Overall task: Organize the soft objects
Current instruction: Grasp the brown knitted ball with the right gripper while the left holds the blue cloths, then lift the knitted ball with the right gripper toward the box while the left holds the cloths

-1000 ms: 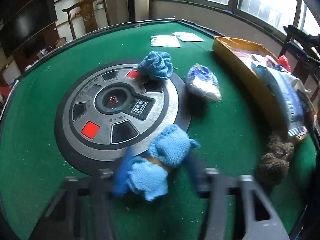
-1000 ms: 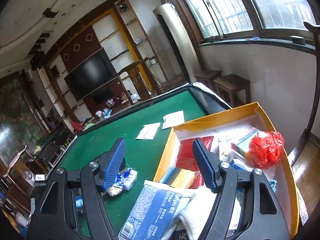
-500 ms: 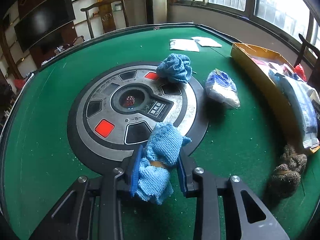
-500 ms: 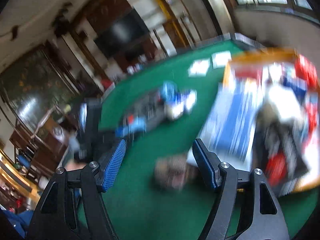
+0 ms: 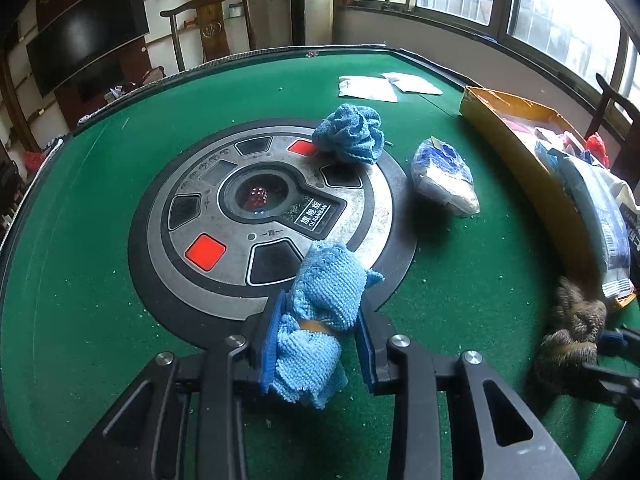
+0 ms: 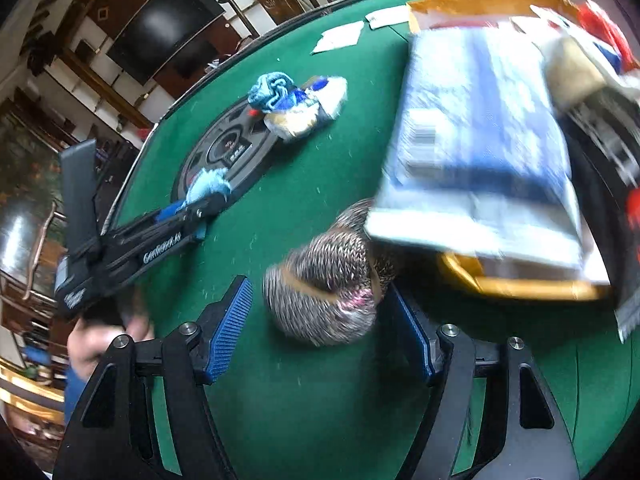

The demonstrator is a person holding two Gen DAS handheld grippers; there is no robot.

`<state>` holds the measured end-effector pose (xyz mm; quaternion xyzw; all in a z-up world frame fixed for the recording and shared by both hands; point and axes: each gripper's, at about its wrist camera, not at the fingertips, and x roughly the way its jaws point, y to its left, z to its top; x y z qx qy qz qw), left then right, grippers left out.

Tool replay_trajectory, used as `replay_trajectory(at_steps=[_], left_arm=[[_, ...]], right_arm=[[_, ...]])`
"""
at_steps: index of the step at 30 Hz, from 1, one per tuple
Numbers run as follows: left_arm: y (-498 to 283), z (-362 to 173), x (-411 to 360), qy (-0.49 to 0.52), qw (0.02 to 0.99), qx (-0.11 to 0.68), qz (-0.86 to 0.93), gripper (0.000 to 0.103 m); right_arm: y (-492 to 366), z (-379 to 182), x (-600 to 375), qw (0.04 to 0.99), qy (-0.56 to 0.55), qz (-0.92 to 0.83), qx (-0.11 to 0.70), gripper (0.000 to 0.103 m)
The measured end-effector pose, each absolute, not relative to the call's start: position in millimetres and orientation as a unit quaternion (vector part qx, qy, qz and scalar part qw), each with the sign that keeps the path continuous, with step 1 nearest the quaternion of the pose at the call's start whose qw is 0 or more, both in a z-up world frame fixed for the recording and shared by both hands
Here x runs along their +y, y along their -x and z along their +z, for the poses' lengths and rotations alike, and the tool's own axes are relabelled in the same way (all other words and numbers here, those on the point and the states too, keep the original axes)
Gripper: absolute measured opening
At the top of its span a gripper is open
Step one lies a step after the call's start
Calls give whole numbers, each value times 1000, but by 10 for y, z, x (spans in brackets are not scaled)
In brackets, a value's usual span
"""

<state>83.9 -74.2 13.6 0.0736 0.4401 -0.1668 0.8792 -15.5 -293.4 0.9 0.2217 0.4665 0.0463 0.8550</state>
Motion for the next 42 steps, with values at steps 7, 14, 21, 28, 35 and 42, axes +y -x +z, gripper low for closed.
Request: replay_trajectory(at_steps=[7,14,21,28,35,42], left_arm=[[-831,128,-724,-68,880,439,-168,35],[-820,138,-690,-57,884,433,-165,31],[-788,302,-585,-16,902,400,-161,31],[-649,437,-679,-32,917,359,-170,31],[-568,408,-812,-51,915,357,-182,31],[-424,462,-1017,-49,909,356,-209,31]], right_arm=[[-249,134,-2545,880,-70,59,467,57],[-455,579,-2574,919,-76,74,381,57],[-528,460,-2766,920,-127,103,357,57],[-442,590,-2754,933,-116,97,326,57],[-416,698,-2945,941,-113,72,311,57],[-421,770,-3565,942,-154,21,297,57]])
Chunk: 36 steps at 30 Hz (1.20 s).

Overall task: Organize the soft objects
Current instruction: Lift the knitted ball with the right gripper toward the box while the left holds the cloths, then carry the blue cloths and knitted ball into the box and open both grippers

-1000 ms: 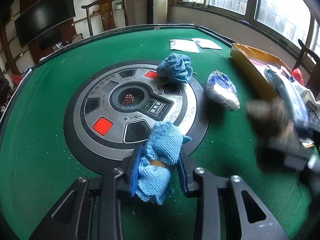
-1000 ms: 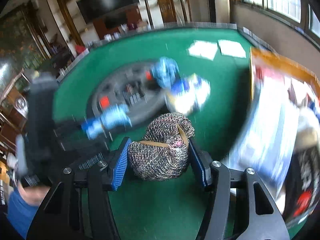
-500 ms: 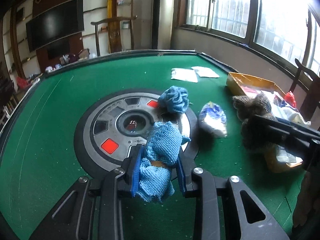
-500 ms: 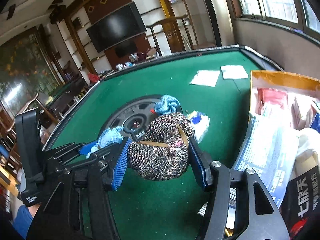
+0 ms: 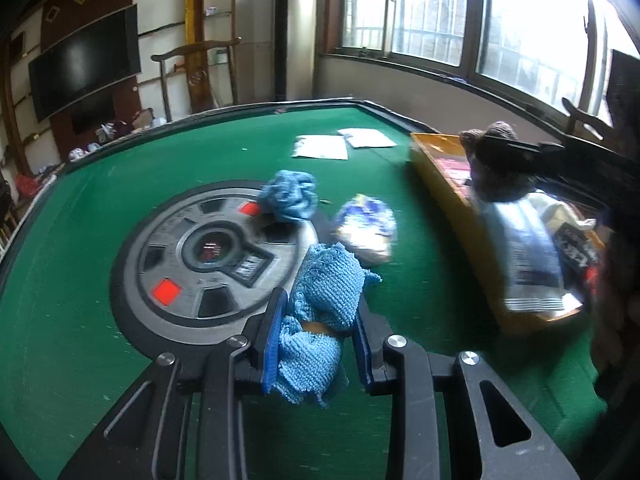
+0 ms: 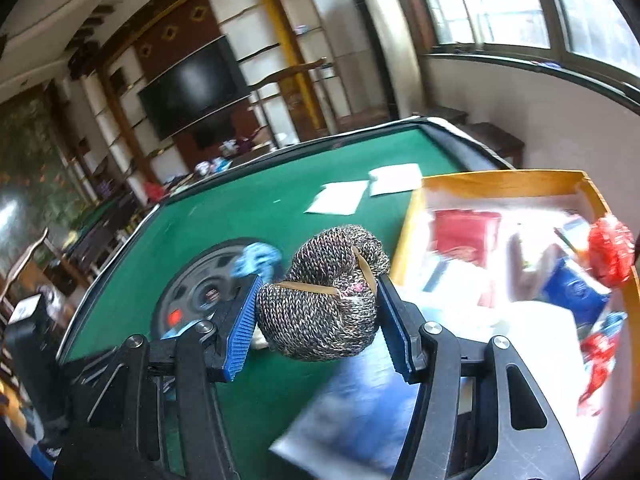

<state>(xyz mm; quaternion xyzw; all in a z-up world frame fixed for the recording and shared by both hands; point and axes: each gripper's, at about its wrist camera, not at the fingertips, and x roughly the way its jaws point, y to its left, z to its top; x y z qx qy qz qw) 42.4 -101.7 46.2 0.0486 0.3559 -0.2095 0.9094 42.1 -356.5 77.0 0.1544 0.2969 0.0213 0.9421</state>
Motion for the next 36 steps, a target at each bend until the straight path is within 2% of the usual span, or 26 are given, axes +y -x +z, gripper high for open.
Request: replay_trajectory(at_steps=[9,14,22,29,36], left_arm=[[-302,530,-1274,-56,904,354,-234,31],[-324,643,-1450,-52,900,352,-253,31],[-548,942,-2191,-56,888,347,-297,31],[-800,854,-3017,-68,862,375,-335,31],[-1009,748,-3229,-51,861,393,-320,35]], right_arm=[[-552,698,-4296,924,-204,-15,322,57],[-552,789,-4650,917,-248,-28,311,57],[-524,713,-5047,907,-275,-81,309,57],[-425,744,-5275,905,-287,-105,296,57],[-498,798,-5204,907,-267,-94,312,60]])
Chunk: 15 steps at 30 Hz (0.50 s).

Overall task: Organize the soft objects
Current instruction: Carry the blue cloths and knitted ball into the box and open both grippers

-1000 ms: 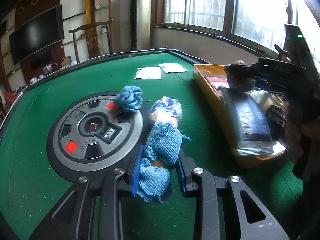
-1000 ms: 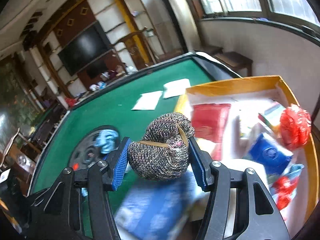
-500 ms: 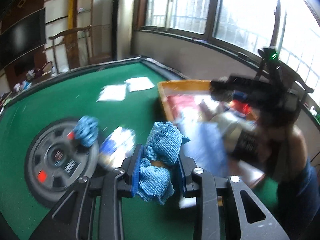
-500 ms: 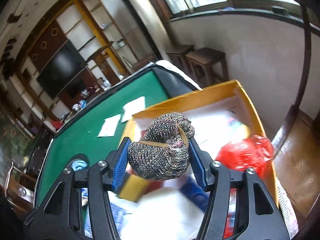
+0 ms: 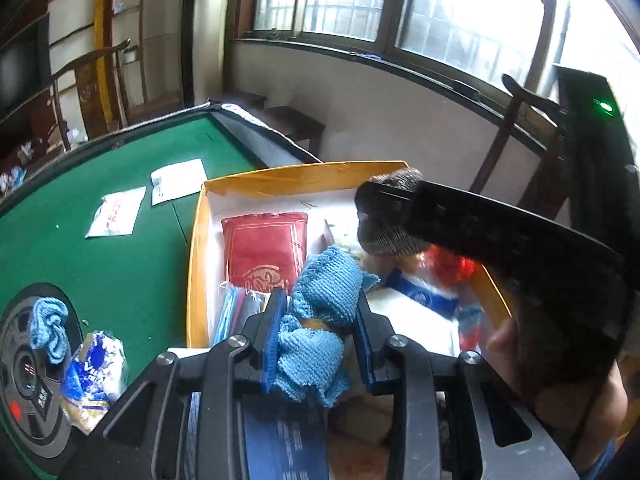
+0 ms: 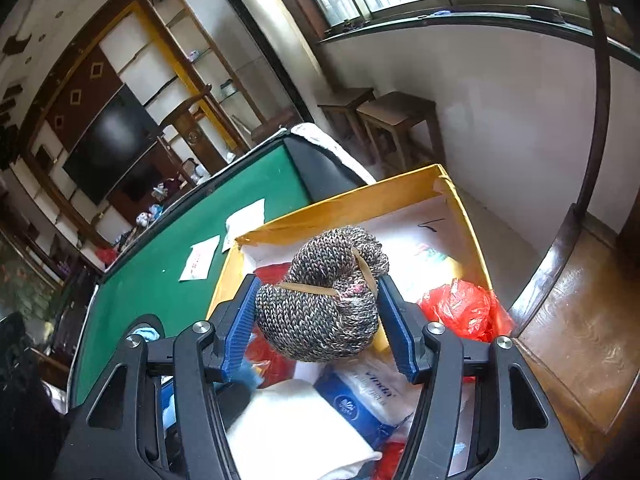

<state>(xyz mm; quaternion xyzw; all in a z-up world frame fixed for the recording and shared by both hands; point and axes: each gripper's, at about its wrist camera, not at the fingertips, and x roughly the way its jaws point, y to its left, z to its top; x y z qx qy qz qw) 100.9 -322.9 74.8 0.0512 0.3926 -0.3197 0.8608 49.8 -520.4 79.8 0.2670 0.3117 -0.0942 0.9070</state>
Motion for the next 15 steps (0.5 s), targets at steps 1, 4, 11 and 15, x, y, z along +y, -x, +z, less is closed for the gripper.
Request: replay_trajectory(at_steps=[1,4,11,15], left_arm=[[-1020,741,-3218,-46,859,397,-320,36],[-1040,718,-3170,-28,850,412,-328,39],[-920,871,-3023,-22,862,394,-317,49],[-900,888,-2812,-28,875,397,-276,49]], right_arm=[[-490,811,-5206,907,-267,-96,311,60],[-443,878,-5198,913,-259,-97,300,70],[-276,998,-5257,923,-263,-111,259,72],[-108,1065,-5439,919,-291,-131,233,72]])
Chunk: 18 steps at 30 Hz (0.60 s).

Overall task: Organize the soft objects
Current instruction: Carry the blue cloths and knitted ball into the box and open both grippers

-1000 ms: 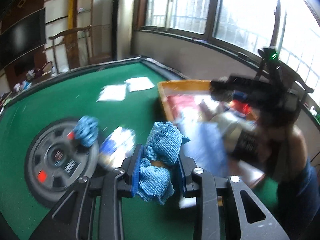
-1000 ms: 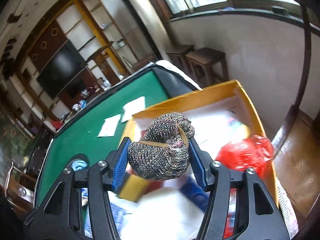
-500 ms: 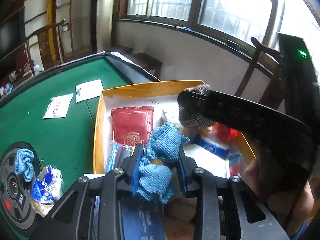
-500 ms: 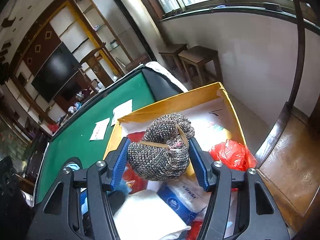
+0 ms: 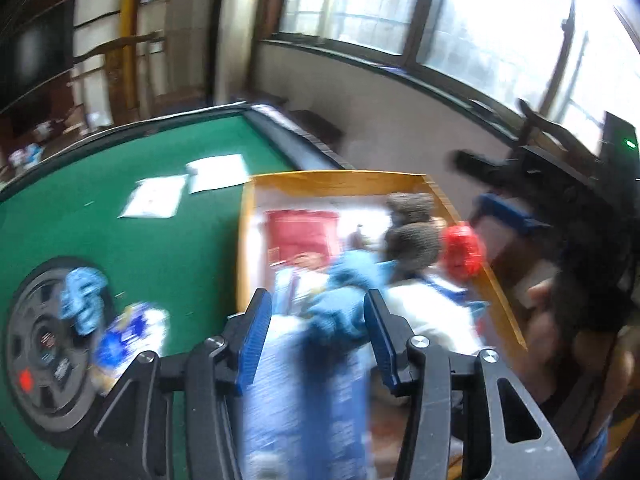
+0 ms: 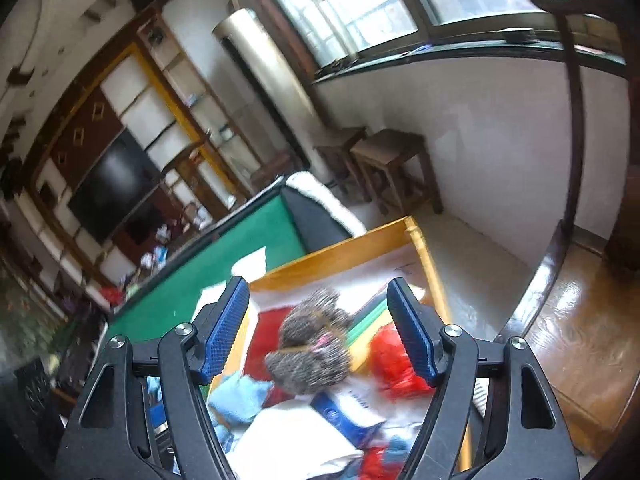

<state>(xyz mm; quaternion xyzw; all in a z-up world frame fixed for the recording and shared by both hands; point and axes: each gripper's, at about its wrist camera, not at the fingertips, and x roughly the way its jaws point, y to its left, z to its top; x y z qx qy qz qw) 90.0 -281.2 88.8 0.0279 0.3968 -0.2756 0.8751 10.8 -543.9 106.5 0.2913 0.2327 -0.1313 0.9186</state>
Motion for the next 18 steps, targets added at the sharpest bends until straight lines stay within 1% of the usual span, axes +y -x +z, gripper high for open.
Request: replay_trajectory(at_steps=[4,7,11,18], left_arm=[[-928,761,-2506,-30,887,420,-188,49],[-921,712,-2376,-31,900,407,-154,49],[-966,583,-2497,-46,892,421,-158,49],[-975,565,-2811,-66,888,423,-168,49]], right_arm=[[-12,989,-5655,895,-338,-160,243,72],[-25,913,-5714,884,-364,-149,253,72],[-53,890,-5661,885,-363,-140,256,72],[-50,894,-5643,887,-364,-134,252,72]])
